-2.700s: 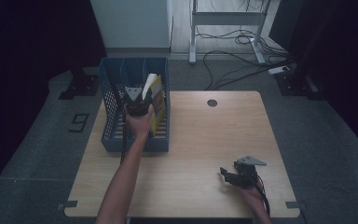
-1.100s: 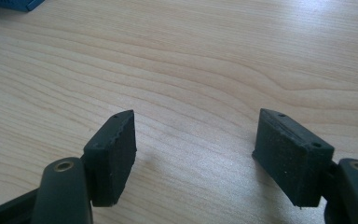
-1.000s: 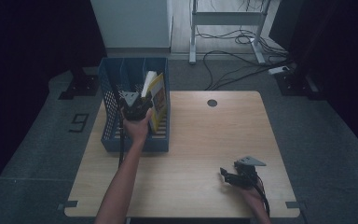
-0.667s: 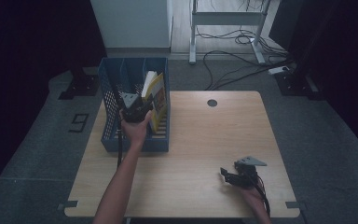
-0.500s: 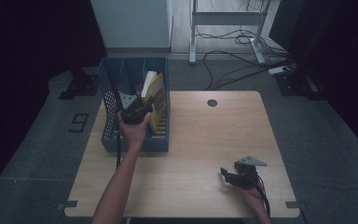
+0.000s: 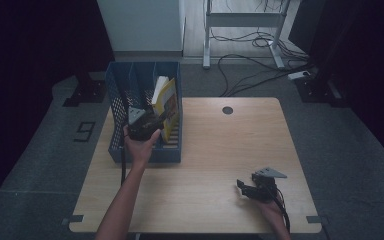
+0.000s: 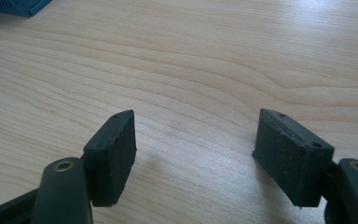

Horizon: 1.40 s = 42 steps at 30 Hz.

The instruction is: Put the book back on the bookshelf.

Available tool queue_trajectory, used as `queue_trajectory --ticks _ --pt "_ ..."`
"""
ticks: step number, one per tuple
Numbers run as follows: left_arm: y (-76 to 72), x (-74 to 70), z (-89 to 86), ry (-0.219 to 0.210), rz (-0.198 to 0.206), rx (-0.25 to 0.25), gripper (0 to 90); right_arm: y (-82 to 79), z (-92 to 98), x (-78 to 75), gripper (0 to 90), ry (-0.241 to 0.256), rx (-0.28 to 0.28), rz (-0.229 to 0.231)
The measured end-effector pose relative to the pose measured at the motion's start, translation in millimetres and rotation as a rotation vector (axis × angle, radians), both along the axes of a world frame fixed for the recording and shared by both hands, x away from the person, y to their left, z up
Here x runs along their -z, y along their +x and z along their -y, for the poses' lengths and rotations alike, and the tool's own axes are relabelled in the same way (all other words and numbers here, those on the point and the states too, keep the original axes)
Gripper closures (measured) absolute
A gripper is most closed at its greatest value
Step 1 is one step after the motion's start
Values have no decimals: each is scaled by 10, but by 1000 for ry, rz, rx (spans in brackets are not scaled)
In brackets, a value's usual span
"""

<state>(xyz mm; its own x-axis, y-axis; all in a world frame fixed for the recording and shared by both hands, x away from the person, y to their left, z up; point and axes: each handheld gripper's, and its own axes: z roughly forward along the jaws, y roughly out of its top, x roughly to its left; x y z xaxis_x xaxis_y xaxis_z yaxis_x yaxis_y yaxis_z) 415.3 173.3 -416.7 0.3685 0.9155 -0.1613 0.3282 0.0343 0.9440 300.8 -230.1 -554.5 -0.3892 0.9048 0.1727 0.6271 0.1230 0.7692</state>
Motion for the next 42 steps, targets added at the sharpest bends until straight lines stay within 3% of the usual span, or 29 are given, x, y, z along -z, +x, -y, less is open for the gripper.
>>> queue_trajectory --ticks 20,24,32,42 --pt "-622 217 -109 6 -55 157 375 3 1 0 284 1 2 0" --pt "-735 302 -130 -5 -70 183 374 6 2 0 284 2 2 -1" --pt "-989 468 -172 -17 -118 282 364 9 11 1 284 8 2 -1" --pt "-1222 794 -219 7 -180 326 363 5 -3 -1 284 -6 3 0"
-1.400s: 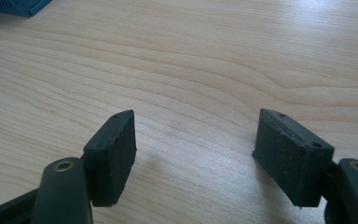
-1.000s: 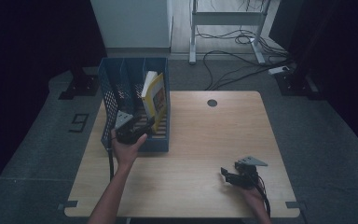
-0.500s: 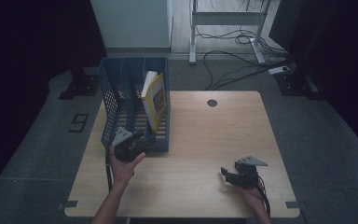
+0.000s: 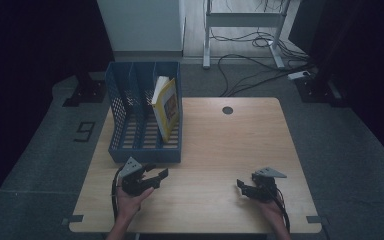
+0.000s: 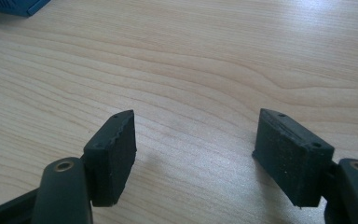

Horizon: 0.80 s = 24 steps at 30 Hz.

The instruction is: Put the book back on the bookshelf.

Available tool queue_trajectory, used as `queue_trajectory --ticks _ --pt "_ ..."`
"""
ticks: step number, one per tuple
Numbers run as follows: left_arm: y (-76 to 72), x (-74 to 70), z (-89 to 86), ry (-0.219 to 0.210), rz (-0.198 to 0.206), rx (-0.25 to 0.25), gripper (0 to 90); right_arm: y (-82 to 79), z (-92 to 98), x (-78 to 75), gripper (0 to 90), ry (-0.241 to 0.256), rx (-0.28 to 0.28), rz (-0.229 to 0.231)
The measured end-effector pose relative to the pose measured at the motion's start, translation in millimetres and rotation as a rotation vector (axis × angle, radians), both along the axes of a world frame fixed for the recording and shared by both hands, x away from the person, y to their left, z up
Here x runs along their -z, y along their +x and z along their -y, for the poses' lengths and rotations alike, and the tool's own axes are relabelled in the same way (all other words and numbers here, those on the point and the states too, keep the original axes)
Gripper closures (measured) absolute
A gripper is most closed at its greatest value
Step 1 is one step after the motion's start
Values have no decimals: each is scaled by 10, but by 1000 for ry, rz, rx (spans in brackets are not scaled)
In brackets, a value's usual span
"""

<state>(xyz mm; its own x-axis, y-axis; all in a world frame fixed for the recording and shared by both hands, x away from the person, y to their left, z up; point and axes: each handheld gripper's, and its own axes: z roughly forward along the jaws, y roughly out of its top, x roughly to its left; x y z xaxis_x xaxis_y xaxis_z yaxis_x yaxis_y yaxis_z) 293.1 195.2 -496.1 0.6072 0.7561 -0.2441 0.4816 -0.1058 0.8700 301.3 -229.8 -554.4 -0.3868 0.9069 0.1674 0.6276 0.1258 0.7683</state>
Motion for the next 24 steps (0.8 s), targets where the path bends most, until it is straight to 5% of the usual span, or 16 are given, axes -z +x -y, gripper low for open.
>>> queue_trajectory --ticks 5,9,24 --pt "-54 176 -40 18 -32 -1 359 3 0 1 285 4 4 0" --pt "-91 240 -29 86 -27 -2 353 4 -19 2 284 -16 6 6" --pt "-39 426 11 110 -80 15 338 23 -43 0 284 -31 14 8"
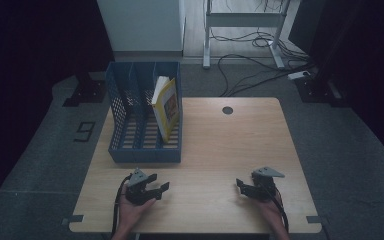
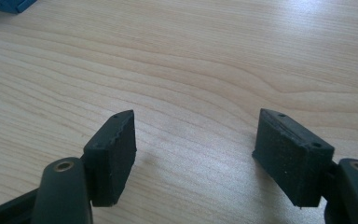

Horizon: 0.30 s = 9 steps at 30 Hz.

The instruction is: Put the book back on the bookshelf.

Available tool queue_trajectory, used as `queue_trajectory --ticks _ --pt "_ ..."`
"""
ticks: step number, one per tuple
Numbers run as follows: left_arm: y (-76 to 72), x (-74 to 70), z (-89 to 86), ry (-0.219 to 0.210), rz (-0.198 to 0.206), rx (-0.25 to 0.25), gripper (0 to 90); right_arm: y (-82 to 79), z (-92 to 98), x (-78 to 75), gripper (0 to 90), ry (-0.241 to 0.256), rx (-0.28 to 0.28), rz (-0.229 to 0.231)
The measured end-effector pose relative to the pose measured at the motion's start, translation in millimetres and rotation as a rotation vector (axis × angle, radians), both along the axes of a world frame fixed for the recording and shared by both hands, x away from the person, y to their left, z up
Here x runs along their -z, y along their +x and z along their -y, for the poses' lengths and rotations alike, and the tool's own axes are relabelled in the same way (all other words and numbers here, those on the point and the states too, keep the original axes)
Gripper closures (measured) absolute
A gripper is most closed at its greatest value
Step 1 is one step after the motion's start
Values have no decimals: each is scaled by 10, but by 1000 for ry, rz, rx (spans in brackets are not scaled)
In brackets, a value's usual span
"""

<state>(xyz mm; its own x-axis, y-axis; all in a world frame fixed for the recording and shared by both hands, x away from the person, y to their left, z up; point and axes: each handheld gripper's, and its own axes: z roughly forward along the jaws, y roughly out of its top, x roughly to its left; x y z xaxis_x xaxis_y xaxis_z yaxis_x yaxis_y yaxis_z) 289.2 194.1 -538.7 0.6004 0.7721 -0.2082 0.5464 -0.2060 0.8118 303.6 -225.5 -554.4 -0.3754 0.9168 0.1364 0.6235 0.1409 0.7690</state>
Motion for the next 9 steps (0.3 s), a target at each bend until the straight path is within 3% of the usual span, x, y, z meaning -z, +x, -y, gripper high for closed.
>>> queue_trajectory --ticks 9 --pt "20 49 -19 19 -10 -2 321 2 -16 0 284 -15 0 3"
